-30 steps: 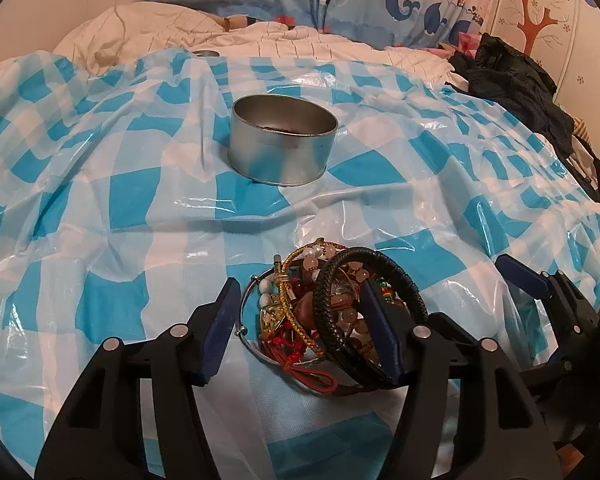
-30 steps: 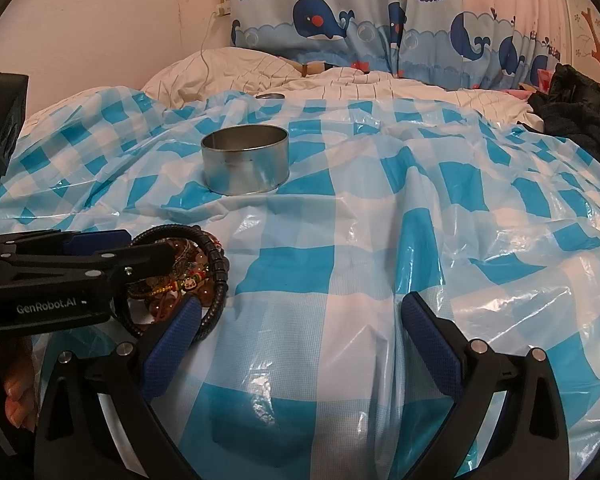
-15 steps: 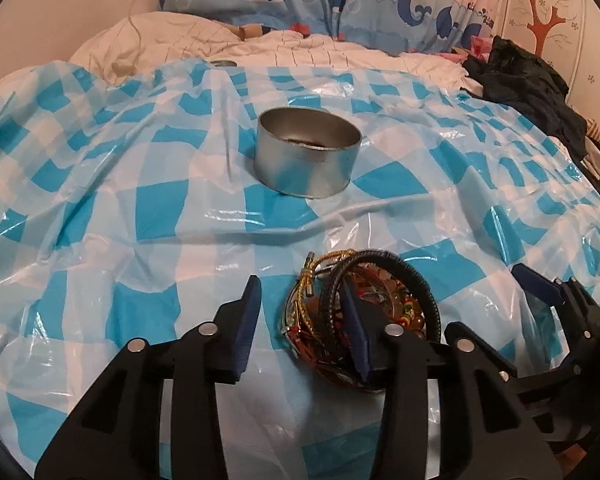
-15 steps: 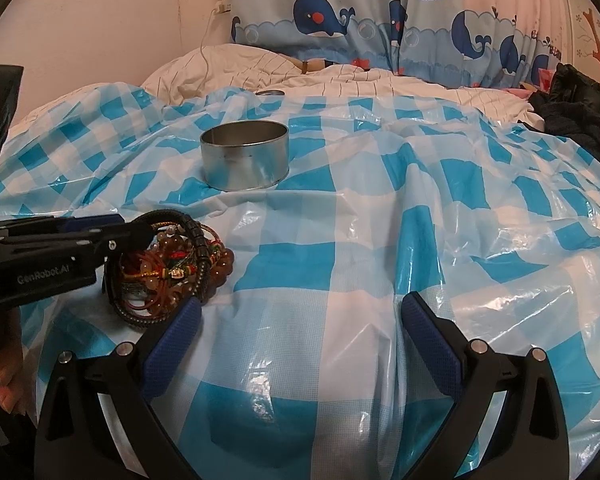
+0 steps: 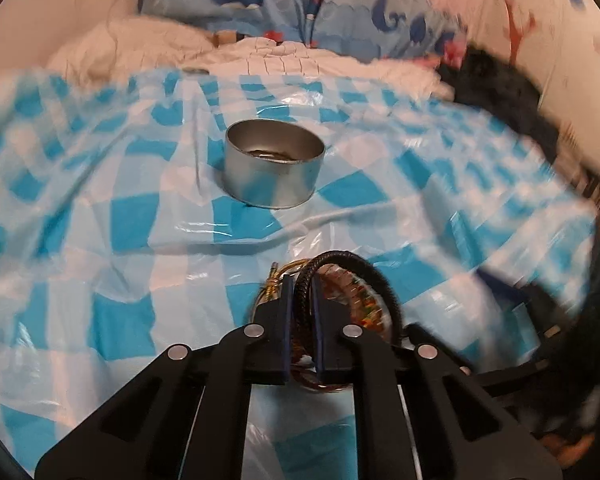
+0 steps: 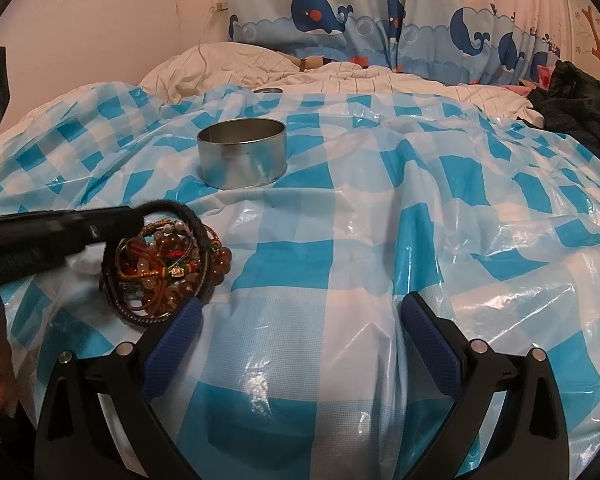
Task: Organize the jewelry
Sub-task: 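Lift the black bracelet with the left gripper while the right gripper grasps brown beaded bracelets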
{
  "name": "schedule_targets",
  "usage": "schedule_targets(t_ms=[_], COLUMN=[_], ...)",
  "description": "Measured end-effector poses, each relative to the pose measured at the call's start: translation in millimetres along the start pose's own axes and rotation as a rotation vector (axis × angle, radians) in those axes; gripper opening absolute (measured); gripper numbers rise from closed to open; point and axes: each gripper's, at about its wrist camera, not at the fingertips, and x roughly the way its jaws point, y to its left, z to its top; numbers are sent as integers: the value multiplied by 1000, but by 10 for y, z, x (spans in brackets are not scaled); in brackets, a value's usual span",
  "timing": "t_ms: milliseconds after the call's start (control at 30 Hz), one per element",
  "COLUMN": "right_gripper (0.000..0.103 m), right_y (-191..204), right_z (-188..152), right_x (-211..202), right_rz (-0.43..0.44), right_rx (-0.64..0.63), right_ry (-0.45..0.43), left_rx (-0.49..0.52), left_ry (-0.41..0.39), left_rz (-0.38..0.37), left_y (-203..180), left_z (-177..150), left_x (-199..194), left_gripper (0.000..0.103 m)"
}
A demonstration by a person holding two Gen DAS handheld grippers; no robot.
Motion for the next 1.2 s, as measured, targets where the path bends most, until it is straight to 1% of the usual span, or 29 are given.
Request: schedule_targets(t_ms=[33,100,167,267,400,433,500,567,600,667,733,800,900,967,1033,1067,1100,1200], right_gripper=[96,96,96,96,96,96,96,96,96,95,89,85,85,84,81,80,77,77], right_y=[-6,-24,-48,-29,107,149,280,367,401,488,526,523,486,432,390,377,362,353], right_z=[9,9,15,39,80,87,102,108,104,86,90,131,268,372,440,463,466,438], right_x=[-9,-35,-67,-136,-258,-262,-306,-346,-361,-389,-370,-319,-231,-114,-5,61,79,103], right_rz=[12,37,63,78,125,130,158,212,241,255,270,294,326,355,381,379,385,417], right_rx=[14,44,80,78,-5,-33,-106,-149,-156,-195,-208,-203,-183,-157,-127,-124,-118,-119], right_ry=[-4,-11,-15,-46,-106,-99,-121,-114,-124,-148,-133,-95,-61,-17,26,47,57,79], left_rx=[-54,-129,-173,-215,-245,-251,-260,-272,-282,-289,-292,-293,-300,-308,-311,-311,-312,-312], left_ry=[-13,-37,-56,-69,-67,-68,-74,-78,-79,-79,-78,-78,-78,-76,-73,-71,-69,-62], left_rz=[-36,-78,-83,-65,-37,-32,-13,-7,-4,0,3,5,8,10,12,11,10,5], left_y=[102,260,381,536,662,687,746,796,828,857,869,877,899,920,922,920,917,902], left_z=[26,57,67,48,-3,-10,-20,-18,-20,-22,-15,-6,-16,-13,-17,-18,-16,-11], left_x=[-52,-140,-217,-302,-350,-369,-406,-429,-443,-446,-445,-443,-445,-443,-434,-430,-423,-406], left_gripper=[7,7,7,7,7,8,7,8,8,8,8,8,8,8,8,8,8,8])
